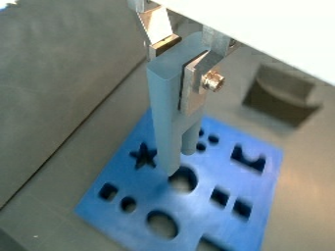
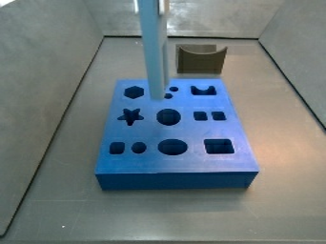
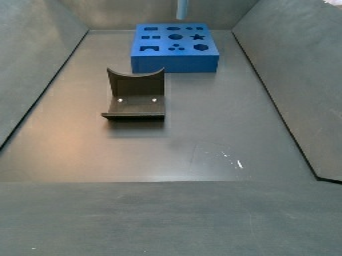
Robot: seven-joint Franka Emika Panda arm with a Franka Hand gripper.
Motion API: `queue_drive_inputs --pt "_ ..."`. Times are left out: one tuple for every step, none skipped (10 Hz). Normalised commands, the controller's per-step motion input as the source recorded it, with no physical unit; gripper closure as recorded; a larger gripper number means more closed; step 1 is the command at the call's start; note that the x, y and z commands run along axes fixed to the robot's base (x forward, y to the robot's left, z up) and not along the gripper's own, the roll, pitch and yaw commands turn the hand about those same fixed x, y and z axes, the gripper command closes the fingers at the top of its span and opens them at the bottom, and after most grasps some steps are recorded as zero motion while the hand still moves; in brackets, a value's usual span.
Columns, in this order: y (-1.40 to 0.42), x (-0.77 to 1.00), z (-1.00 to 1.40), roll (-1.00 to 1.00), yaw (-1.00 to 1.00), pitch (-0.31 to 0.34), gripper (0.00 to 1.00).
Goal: Insert the square-circle object.
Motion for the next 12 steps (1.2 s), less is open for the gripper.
queue_drive_inputs --pt "-0.71 0.00 -0.21 0.06 -0.60 0.007 1.00" --pt "-0.72 0.00 -0.18 0.07 -0.58 0.020 1.00" --pt "-0.71 -0.01 -0.12 0.10 -0.56 0.050 1.00" --pt "-0.63 -0.05 -0.03 0.14 -0.61 0.087 1.00" --pt "-0.47 -0.07 0.00 0.17 -0.71 0.106 1.00" --pt "-0.06 -0.11 -0.07 0.18 -0.98 0.059 1.00" --pt "-0.06 -0.11 -0.07 0.17 -0.98 0.057 1.00" --pt "-0.06 -0.11 -0.07 0.17 -0.98 0.059 1.00" --pt "-0.06 -0.11 -0.07 0.18 -0.98 0.059 1.00" --pt "-0.06 -0.11 -0.07 0.18 -0.98 0.059 1.00" --pt "-0.06 -0.11 -0.07 0.18 -0.98 0.059 1.00" --pt "-0.05 -0.11 -0.07 0.18 -0.98 0.060 1.00"
